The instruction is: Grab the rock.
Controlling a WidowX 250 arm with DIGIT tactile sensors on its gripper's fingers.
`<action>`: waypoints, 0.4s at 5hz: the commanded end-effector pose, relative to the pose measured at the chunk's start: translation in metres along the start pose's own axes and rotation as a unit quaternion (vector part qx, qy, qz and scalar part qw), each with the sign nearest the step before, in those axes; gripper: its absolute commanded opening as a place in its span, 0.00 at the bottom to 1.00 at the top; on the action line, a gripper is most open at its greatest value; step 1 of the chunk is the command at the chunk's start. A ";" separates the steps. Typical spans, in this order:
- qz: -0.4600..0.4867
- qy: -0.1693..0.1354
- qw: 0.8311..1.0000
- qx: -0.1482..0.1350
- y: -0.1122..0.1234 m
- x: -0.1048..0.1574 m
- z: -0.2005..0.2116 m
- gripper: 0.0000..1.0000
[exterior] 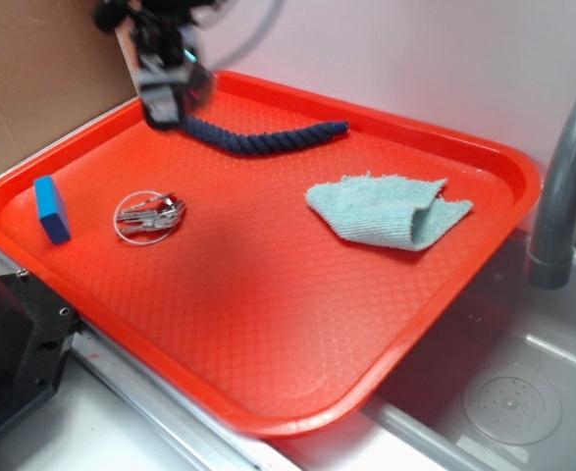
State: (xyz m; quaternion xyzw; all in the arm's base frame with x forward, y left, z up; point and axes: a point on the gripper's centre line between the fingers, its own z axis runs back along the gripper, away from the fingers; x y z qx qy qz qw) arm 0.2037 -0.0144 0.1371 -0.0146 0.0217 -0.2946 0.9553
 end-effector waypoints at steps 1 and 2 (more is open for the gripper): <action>0.243 -0.042 0.969 0.015 -0.030 -0.024 0.040 0.00; 0.362 -0.058 0.930 0.030 -0.034 -0.018 0.037 0.00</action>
